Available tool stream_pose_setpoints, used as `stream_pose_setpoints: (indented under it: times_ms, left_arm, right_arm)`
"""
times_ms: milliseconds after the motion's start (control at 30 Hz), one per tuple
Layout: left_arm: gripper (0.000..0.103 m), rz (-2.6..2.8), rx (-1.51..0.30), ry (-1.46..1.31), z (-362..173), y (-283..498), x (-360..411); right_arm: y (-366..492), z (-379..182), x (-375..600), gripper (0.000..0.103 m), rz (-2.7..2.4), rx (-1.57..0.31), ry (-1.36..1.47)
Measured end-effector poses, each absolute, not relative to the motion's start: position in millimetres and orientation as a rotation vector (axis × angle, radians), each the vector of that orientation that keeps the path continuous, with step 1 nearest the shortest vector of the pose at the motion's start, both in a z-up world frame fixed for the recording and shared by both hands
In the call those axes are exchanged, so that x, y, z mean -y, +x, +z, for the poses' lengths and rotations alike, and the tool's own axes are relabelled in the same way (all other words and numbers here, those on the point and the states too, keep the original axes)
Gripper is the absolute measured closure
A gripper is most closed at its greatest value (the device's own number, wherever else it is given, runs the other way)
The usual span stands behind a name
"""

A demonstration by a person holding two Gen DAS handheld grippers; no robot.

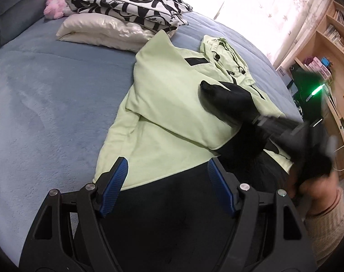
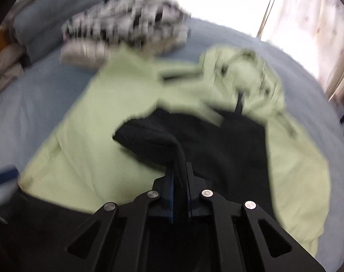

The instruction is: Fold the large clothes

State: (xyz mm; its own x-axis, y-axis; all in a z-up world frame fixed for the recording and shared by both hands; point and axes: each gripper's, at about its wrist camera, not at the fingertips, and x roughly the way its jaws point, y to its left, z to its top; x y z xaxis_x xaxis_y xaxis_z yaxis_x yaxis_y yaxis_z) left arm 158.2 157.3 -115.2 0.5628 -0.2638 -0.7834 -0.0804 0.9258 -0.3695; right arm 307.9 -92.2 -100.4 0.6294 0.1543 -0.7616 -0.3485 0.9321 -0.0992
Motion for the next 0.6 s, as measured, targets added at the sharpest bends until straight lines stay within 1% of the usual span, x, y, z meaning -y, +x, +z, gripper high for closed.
stream_pose_setpoints:
  times_ms: [67, 100, 133, 200, 233, 300, 333, 367, 433, 467, 533, 600]
  left_arm:
    - [0.033, -0.110, -0.966, -0.389, -114.2, 156.2, -156.9]
    - [0.033, -0.110, -0.962, -0.386, -113.0, 155.3, -155.6]
    - [0.033, -0.113, -0.957, -0.384, -112.2, 155.4, -154.5]
    - [0.033, -0.119, -0.950, -0.382, -111.0, 154.0, -152.1]
    - [0.033, -0.123, -0.949, -0.384, -110.9, 153.6, -150.3]
    - [0.033, -0.129, -0.954, -0.381, -111.7, 153.6, -147.1]
    - [0.033, -0.131, -0.960, -0.376, -112.3, 154.1, -144.9]
    - [0.033, -0.134, -0.964, -0.372, -112.6, 155.5, -143.8]
    - [0.033, -0.142, -0.971, -0.345, -111.0, 157.7, -139.2]
    - [0.033, -0.143, -0.972, -0.328, -109.9, 159.7, -138.3]
    - [0.033, -0.136, -0.970, -0.279, -105.8, 168.1, -137.2]
    - [0.033, -0.129, -0.970, -0.248, -102.3, 183.6, -141.2]
  right_arm:
    - [302.0, -54.7, 121.4, 0.096, 0.320, -0.708, -0.071]
    - [299.5, -41.1, 139.2, 0.096, 0.323, -0.661, 0.007]
    - [296.2, -31.0, 161.0, 0.096, 0.311, -0.620, 0.093]
    - [291.8, -31.6, 199.4, 0.095, 0.248, -0.602, 0.212]
    - [291.1, -41.6, 216.4, 0.093, 0.209, -0.629, 0.249]
    - [291.0, -81.2, 244.8, 0.072, 0.119, -0.776, 0.275]
    - [290.0, -103.9, 256.3, 0.056, 0.075, -0.864, 0.278]
    - [285.5, -133.2, 271.0, 0.054, 0.039, -0.972, 0.291]
    - [276.3, -161.0, 288.1, 0.054, 0.022, -1.066, 0.310]
    - [270.3, -169.8, 297.6, 0.054, 0.009, -1.089, 0.319]
    - [268.1, -169.9, 308.5, 0.054, 0.002, -1.078, 0.330]
    - [275.9, -164.0, 316.7, 0.050, 0.008, -1.051, 0.342]
